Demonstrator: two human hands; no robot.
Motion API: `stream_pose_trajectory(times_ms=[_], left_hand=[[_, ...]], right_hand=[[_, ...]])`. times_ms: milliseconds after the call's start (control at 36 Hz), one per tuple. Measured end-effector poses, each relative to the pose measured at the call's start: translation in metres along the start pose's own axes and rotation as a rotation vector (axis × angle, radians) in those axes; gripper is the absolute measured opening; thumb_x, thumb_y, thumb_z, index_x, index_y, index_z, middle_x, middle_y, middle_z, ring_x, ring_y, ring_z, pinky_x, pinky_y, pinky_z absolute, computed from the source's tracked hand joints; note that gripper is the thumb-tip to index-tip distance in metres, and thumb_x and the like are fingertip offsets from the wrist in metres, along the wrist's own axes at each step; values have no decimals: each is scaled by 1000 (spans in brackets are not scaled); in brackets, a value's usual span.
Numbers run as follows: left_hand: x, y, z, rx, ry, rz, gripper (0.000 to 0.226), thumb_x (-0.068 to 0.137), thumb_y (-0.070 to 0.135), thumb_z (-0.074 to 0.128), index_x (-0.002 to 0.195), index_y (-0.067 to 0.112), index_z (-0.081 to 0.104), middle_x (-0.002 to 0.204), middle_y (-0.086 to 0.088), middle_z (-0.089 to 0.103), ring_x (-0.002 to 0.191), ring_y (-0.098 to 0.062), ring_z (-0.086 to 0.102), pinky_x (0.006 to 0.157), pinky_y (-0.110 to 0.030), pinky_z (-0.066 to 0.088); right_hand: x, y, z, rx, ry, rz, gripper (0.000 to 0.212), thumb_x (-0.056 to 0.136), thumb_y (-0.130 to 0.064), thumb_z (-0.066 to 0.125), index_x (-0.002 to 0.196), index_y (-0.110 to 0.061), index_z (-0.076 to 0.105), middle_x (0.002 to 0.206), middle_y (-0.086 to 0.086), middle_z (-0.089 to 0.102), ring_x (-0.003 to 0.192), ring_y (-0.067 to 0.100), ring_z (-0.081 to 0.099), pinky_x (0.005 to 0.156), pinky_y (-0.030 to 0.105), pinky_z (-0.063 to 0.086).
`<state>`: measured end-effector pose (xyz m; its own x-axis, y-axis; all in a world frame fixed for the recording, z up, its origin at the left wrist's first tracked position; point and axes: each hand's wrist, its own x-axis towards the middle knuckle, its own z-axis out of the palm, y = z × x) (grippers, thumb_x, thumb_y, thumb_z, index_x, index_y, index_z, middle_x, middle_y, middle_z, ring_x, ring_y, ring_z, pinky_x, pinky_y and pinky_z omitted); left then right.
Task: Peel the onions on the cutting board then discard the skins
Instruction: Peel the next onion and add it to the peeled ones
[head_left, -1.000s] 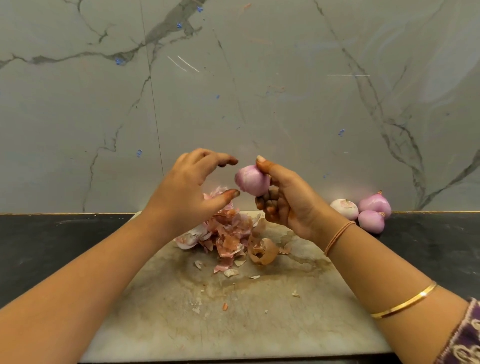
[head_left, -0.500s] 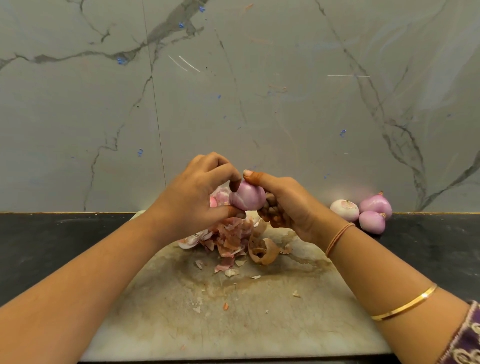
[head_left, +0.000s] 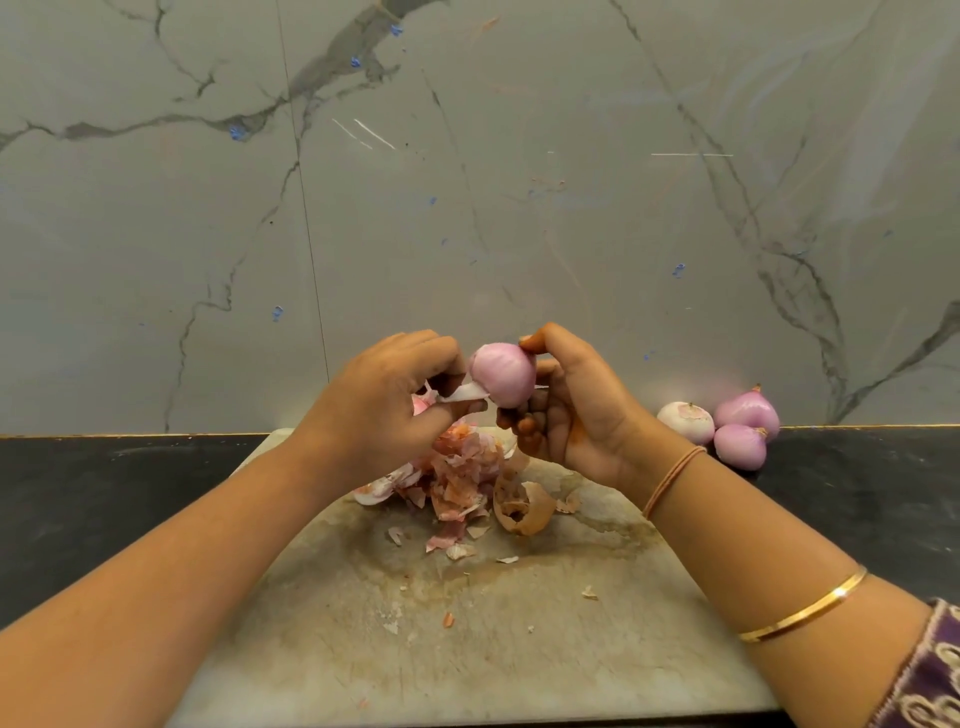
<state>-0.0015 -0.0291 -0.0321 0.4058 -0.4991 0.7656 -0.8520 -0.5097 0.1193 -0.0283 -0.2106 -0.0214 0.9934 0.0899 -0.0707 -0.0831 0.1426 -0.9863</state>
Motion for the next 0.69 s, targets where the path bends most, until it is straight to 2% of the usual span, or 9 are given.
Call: stream_pose_trajectory(times_ms=[83,167,361,444,500,556,639,694], left_hand=[[-1,1,2,-113,-4,-69,25,79,42,56,73,18,51,66,11,48,63,-11,43,55,-26,40],[-2,1,5,-195,-34,-142,19,79,30,62,71,23,47,66,13,48,61,-8,40,56,-16,34],[-5,0,10,-324,-53,-315,28,89,29,64,67,22,48,61,7,46,58,-6,39,55,-20,34],[-4,-3,10,-352,1,-409,33,90,30,60,67,13,44,57,9,40,57,-9,39,56,-26,34],[-2,-6,7,-271,34,-449,34,93,24,59,68,10,42,55,8,37,55,-11,35,56,-30,32],[-1,-9,4,-111,22,-445,30,90,22,62,69,11,44,58,4,42,56,-14,37,55,-32,34],[-1,-12,4,64,-70,-449,22,83,15,65,73,24,47,76,6,52,76,-18,48,66,-34,41],[-2,-13,6,136,-139,-483,17,83,15,63,85,29,55,90,7,51,92,-17,47,75,-32,42]], right_hand=[[0,-1,-1,67,-35,-2,38,90,-34,44,103,-2,58,60,14,62,44,14,46,44,19,41],[2,-1,-1,122,-62,-8,33,90,-30,43,106,-3,54,66,17,63,47,16,49,49,23,42],[4,1,0,190,-90,-58,23,91,-25,42,103,-7,50,81,21,60,56,19,52,57,26,45],[5,-1,-1,212,-56,-120,18,92,-23,42,96,-9,52,83,19,59,61,20,51,58,26,44],[6,-2,-5,173,-7,-169,17,92,-22,41,94,-10,54,86,18,57,60,19,50,56,26,43],[7,-2,-7,82,25,-212,18,93,-20,42,98,-12,57,90,14,55,60,18,51,54,25,44],[7,0,-5,17,-12,-218,20,94,-16,42,107,-11,58,92,12,53,64,19,54,56,25,47],[6,1,-3,-22,-55,-226,20,95,-13,42,107,-11,59,93,12,53,70,22,54,60,26,48]])
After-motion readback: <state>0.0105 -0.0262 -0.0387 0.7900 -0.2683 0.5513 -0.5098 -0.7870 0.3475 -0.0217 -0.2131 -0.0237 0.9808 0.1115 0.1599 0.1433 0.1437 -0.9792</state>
